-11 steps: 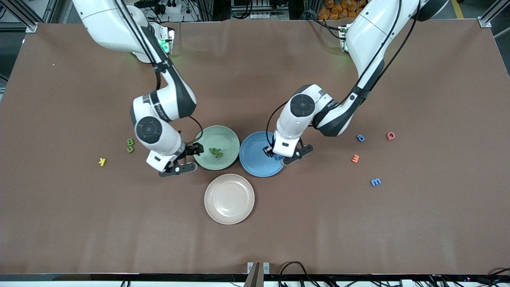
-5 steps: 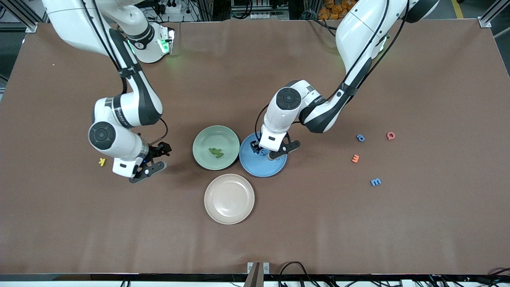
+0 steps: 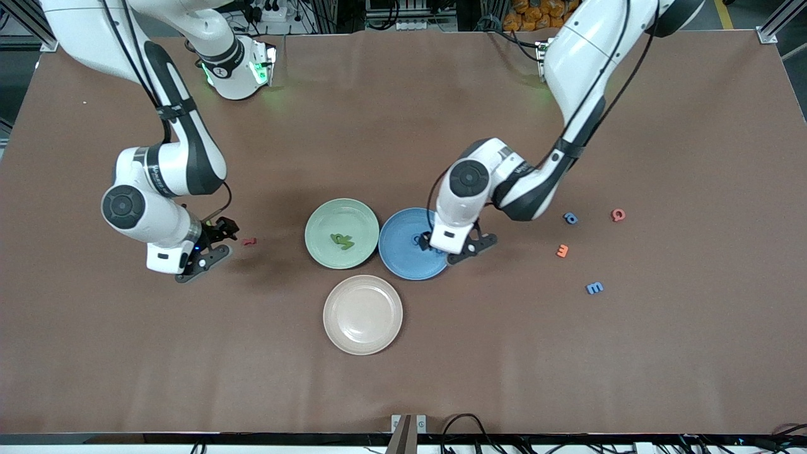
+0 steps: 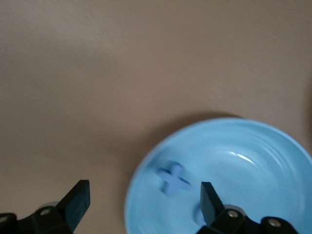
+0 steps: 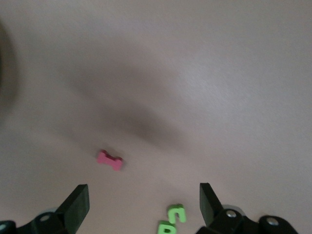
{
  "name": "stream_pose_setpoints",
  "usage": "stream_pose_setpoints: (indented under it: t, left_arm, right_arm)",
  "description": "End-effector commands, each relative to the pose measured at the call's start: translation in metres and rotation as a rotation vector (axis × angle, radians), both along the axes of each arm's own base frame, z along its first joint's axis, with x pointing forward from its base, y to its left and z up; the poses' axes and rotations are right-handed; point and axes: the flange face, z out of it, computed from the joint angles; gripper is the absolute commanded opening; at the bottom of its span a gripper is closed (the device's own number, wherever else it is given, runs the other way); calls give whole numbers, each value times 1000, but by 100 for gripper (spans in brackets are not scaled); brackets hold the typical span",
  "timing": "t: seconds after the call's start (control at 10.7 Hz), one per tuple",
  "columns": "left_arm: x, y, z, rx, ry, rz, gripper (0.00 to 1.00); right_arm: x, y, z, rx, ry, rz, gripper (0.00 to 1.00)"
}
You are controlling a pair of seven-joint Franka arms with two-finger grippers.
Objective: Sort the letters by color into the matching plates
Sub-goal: 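Move the left gripper to the blue letters while the right gripper grasps green n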
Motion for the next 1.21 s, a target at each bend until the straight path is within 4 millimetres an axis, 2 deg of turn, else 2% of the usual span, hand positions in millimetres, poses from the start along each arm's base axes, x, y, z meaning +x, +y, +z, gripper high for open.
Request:
stream_pose_setpoints:
  t: [0.0,0.19,0.28,0.65,0.84,1.12]
  left_arm:
    - [19,56,10,83,39,-10,100]
    - [29,91,25,92,30,38,100]
    - [27,108,23,104,41,57,100]
    - [15,170,-1,141,100,126,100]
    - [14,206,-1,138,92,173,100]
    - [0,236,-19,146,75,174,100]
  right_arm:
    - [-37,-38,-12,4,-59,62,100]
    - [-47,-48,-23,7,-64,84,100]
    - [-49,-55,-26,7,-69,87,100]
    - [-67,-82,-47,9,-83,113,100]
    - [-68,-95,-54,8,-87,123,100]
    - [-67,-104,-67,5,-103,132,100]
